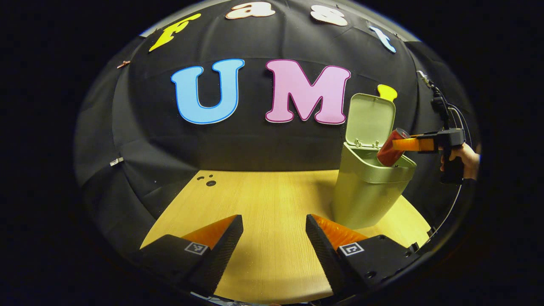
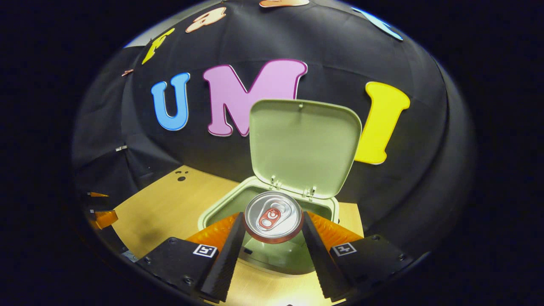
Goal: Press the lid of the desktop garbage bin to open it, pick up the crumpled paper on the desktop and throw it into the bin, then pick up the pop can on the desktop and drop it into the bin, and finally close the garbage bin lid.
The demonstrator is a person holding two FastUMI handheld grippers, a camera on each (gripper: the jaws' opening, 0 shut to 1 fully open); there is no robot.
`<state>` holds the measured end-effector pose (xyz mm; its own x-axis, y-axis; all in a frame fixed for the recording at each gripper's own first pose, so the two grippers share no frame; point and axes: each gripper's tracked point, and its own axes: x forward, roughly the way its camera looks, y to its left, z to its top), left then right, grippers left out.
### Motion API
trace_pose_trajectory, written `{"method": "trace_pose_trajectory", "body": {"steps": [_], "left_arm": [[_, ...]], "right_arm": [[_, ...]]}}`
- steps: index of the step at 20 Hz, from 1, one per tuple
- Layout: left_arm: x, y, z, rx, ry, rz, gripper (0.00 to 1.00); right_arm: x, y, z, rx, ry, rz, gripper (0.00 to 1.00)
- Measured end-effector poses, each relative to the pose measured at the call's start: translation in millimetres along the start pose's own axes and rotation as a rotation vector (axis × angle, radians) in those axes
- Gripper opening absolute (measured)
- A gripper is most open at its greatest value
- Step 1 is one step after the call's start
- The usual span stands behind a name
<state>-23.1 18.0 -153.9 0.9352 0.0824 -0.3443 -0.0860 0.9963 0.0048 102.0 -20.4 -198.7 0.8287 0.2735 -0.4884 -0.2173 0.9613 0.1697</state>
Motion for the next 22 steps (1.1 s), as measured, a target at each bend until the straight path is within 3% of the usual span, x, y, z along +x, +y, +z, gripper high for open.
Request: {"method": "trace_pose_trajectory", "body": {"steps": [8,9,10,22], "left_arm": [[12.4,3.1,-1.2,-0.022,0.014,-0.002,0.96],[13.9,2.4,-1.9,-0.025,0.018,-0.003,0.96],[16.2,2.7,-2.7,-0.026,0.021,-0.002,0.96],[19.3,2.5,-4.5,-0.011,0.015,-0.001,0.96]], "right_arm": [[42.6,-10.6,-40.7,0.038,0.170,-0.029,0.83],[44.9,-11.5,-45.3,0.043,0.182,-0.030,0.79],[45.8,-9.8,-48.7,0.052,0.194,-0.024,0.83],[43.5,-12.3,-52.0,0.075,0.187,-0.039,0.85]]}}
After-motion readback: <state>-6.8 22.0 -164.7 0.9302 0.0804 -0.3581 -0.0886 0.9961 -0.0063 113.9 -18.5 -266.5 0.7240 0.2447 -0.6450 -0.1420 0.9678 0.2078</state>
